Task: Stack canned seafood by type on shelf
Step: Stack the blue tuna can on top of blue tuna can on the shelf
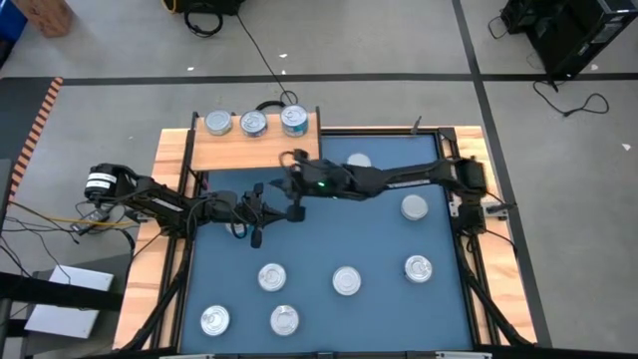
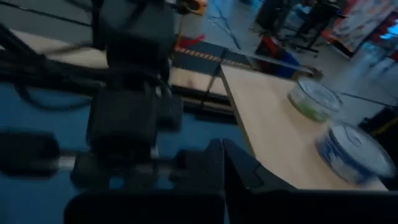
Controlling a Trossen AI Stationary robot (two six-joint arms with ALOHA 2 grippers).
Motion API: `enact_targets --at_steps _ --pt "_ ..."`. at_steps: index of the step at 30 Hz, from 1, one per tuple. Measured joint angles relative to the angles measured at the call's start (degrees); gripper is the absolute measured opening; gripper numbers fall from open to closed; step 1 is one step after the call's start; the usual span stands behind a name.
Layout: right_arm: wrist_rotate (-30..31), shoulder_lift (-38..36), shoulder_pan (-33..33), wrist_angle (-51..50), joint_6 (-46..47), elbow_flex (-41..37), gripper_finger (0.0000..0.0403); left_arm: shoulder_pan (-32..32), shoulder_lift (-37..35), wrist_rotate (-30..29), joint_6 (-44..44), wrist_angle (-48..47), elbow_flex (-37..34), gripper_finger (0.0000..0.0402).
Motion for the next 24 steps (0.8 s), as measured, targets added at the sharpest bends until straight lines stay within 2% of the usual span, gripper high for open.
enact_targets --at_steps 8,18,24 --pt "7.3 -12.6 4.0 7.5 5.5 -19.0 0.0 0.0 0.0 0.7 0.0 0.4 0.0 0.0004" --pt "12.7 -22.7 9.1 5.2 10.1 -30.5 0.0 -1.1 0.0 11.3 -1.7 -1.2 0.0 0.0004" --pt "13.4 -26.5 9.4 4.9 14.0 -35.3 0.0 -3.0 -0.2 12.2 -1.7 -5.1 1.4 0.0004"
